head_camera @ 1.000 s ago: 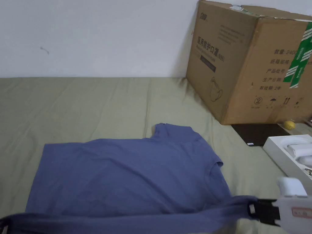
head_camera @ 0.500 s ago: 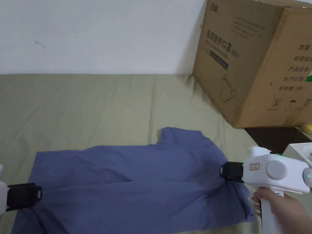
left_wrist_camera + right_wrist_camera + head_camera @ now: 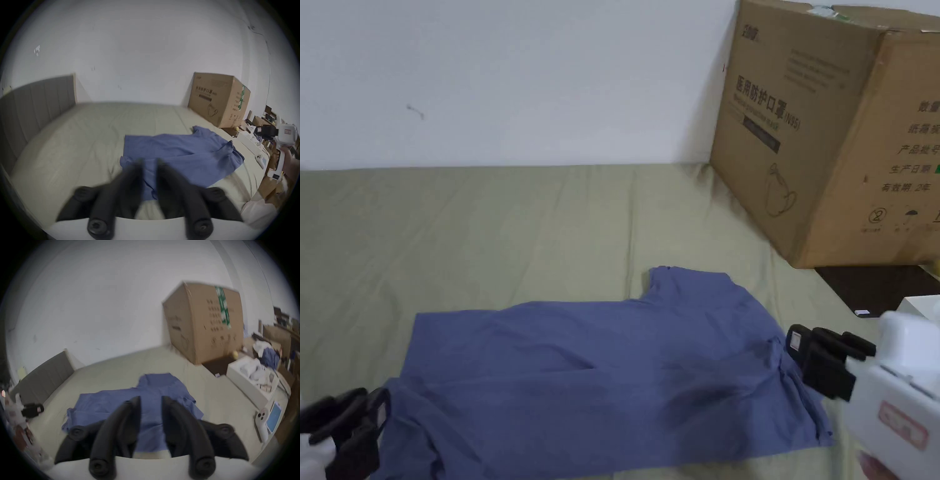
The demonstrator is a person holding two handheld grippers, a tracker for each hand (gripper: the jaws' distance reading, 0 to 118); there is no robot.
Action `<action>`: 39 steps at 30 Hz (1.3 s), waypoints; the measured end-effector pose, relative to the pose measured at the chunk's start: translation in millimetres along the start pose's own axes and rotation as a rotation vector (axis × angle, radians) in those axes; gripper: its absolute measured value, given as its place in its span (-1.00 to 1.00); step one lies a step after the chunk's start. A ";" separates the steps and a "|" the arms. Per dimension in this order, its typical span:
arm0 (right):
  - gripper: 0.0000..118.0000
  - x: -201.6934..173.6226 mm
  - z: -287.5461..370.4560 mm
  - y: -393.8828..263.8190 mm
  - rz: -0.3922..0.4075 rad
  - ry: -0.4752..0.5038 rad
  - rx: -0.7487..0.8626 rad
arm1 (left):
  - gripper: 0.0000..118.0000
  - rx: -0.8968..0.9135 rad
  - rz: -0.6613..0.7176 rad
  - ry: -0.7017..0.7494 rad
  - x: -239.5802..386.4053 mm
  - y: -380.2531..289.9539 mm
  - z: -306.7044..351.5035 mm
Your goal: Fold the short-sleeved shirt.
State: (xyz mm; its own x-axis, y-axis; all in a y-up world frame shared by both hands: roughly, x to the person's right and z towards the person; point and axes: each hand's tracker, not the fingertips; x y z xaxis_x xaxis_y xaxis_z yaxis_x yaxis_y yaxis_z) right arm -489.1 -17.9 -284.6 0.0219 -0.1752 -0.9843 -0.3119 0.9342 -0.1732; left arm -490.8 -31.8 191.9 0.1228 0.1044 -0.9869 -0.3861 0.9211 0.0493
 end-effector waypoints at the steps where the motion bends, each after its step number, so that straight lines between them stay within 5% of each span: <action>1: -0.94 -8.1 14.6 -4.5 0.029 0.042 0.027 | -0.97 0.033 -0.003 0.023 8.0 -3.6 14.8; 9: -1.00 -58.5 76.0 -34.6 0.124 0.133 0.004 | -1.00 0.076 0.129 0.039 3.7 -8.3 62.3; 14: -1.00 -57.1 75.1 -28.1 0.137 0.179 -0.054 | -1.00 -0.461 0.160 0.055 -37.2 21.9 -28.9; 18: -1.00 -49.0 71.1 -25.8 0.122 0.178 -0.090 | -1.00 -0.605 0.255 0.046 -73.5 8.0 -96.9; 19: -1.00 -46.3 69.4 -26.0 0.120 0.172 -0.100 | -0.83 -0.631 0.263 0.065 -76.3 1.6 -109.7; 20: -1.00 -43.5 67.5 -26.7 0.116 0.171 -0.112 | -0.42 -0.649 0.288 0.062 -82.6 -5.3 -123.1; 22: -1.00 -40.1 64.6 -29.5 0.112 0.162 -0.131 | 0.89 -0.716 0.274 0.058 -86.3 -20.9 -146.4; 23: -1.00 -38.1 62.5 -30.5 0.111 0.161 -0.143 | 0.99 -0.731 0.246 0.084 -79.5 -25.8 -152.6; 28: -1.00 -32.3 51.7 -35.9 0.109 0.146 -0.182 | 0.95 -0.821 0.163 0.115 -73.1 -61.5 -189.7; 30: -1.00 -30.6 48.1 -37.8 0.101 0.139 -0.195 | 0.94 -0.841 0.033 0.147 -66.2 -72.3 -193.3; 32: -1.00 -26.7 44.2 -38.0 0.094 0.133 -0.202 | 0.79 -0.813 0.046 0.209 -49.2 -59.9 -183.8; 33: -1.00 -23.8 42.5 -37.3 0.093 0.127 -0.203 | 0.59 -0.820 0.067 0.214 -45.4 -58.2 -181.1; 36: -1.00 1.4 36.3 -26.2 0.038 0.045 -0.172 | -0.62 -0.761 0.001 0.178 -23.2 -43.8 -165.1; 39: -1.00 46.6 15.5 -7.1 -0.078 -0.077 -0.198 | -0.89 -0.751 -0.038 0.156 -16.7 -38.1 -162.2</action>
State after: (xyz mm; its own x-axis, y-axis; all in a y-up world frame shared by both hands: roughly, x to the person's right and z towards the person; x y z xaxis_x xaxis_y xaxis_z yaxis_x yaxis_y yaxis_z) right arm -471.1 -27.9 -329.8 0.1232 -0.2129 -0.9693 -0.4865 0.8383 -0.2460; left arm -626.4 -129.5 181.6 0.0396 -0.0277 -0.9988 -0.9087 0.4148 -0.0475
